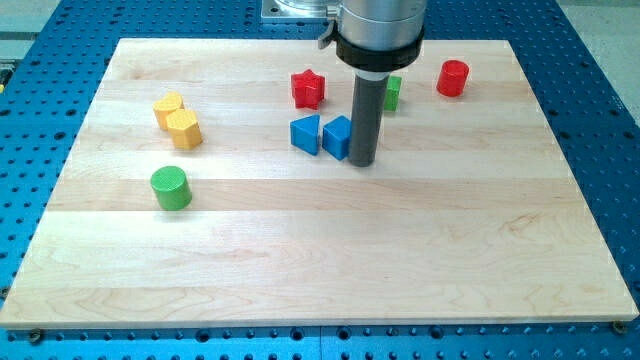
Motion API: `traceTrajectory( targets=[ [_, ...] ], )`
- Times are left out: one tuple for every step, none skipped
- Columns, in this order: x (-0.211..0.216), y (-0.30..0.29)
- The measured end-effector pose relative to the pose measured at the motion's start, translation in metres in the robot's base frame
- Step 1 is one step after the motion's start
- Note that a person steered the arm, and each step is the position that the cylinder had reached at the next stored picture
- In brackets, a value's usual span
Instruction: Push the green star diagonally to the red star
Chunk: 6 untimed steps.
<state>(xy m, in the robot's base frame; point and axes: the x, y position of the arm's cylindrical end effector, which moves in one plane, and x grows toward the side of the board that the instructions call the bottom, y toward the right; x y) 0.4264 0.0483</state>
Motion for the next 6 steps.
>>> traceTrajectory(
  targets=[
    [0.000, -0.025],
    [-0.008, 0.037],
    [-0.046, 0.085],
    [-0.099, 0.096],
    [-0.143, 0.070],
    [-0.149, 0.036]
  ],
)
